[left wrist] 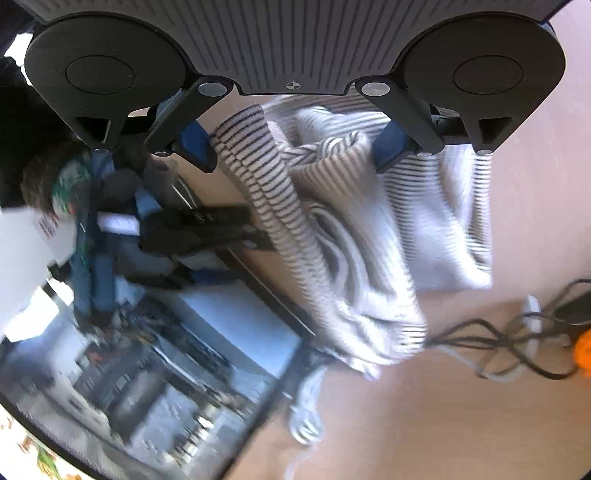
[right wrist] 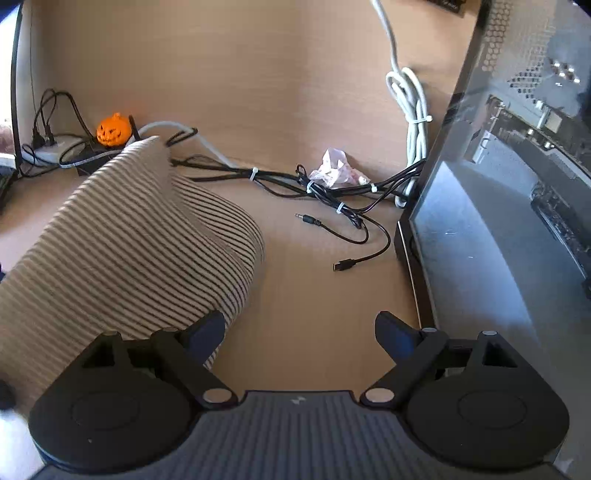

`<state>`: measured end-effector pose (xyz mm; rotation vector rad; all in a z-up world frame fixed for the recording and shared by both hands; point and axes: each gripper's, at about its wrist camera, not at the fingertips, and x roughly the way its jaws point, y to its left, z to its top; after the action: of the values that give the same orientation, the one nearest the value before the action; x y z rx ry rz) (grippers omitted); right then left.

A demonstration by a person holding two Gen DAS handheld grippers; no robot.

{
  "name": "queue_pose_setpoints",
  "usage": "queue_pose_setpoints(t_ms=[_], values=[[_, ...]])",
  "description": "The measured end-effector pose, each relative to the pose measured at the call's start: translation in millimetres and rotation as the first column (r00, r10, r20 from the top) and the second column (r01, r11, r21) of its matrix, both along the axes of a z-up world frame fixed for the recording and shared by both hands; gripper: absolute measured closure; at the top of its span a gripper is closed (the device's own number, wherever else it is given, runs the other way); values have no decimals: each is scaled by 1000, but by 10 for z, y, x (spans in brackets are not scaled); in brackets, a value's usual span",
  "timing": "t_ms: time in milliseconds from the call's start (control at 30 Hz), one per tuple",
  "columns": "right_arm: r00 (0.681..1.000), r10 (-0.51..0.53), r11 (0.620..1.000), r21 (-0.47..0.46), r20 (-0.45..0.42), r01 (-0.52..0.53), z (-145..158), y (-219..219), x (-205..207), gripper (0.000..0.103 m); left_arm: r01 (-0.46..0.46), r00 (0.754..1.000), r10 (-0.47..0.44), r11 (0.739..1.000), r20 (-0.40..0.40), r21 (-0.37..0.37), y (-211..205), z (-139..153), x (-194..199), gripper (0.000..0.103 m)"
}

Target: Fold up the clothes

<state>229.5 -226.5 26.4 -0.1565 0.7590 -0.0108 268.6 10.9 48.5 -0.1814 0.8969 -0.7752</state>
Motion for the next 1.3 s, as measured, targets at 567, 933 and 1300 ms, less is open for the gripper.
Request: queue_pose_setpoints(t_ms=[567, 933, 1300], values=[[990, 119, 992, 27, 81, -121, 145, 531, -200, 6, -213, 977, 197, 944, 88, 252, 147, -24, 385, 9], [1000, -12, 998, 67, -6, 12, 23, 225, -4, 2, -225, 973, 217, 965, 73, 132, 270, 185, 441, 10], [998, -65, 986, 153, 22, 61, 79, 85, -5, 0, -166, 984, 135, 939, 119, 300, -97, 32, 496, 8]])
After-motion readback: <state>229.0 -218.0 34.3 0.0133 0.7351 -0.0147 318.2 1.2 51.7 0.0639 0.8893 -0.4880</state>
